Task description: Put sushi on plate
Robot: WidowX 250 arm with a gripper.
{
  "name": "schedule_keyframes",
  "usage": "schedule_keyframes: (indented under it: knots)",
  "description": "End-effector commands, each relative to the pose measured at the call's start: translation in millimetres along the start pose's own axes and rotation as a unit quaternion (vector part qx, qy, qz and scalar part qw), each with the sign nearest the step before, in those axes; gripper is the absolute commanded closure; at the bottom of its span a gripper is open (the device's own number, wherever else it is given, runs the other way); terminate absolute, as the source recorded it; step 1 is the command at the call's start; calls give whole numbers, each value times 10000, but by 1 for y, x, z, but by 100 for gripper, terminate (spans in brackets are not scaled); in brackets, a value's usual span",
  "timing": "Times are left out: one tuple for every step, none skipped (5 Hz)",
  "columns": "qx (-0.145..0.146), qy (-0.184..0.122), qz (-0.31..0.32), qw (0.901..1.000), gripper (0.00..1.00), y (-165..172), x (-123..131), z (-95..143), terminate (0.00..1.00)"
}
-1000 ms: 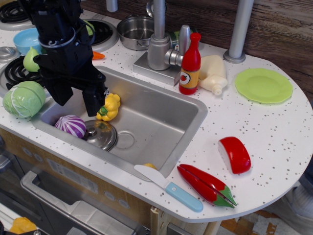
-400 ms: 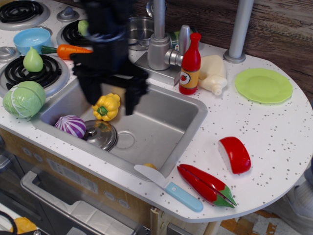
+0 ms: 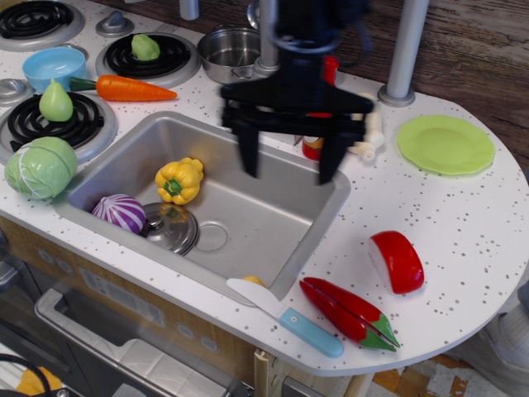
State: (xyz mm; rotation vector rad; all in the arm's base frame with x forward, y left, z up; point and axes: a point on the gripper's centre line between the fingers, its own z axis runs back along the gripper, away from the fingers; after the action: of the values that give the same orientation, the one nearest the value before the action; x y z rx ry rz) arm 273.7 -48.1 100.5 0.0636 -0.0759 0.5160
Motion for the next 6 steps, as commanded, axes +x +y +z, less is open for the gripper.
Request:
schedule_keyframes:
  knots:
    - [-291, -248, 466, 9982, 0, -53, -8, 5, 0]
    - [-206, -216, 544, 9981, 0, -77, -12, -4, 0]
    - [-177, -284, 499, 9982, 0, -86, -15, -21, 0]
    - [-157, -89, 502, 9986, 0, -89, -17, -34, 0]
    - [-197, -49, 593, 9980, 0, -85, -19, -45, 0]
    - [-242, -39, 623, 9978, 0, -84, -20, -55, 0]
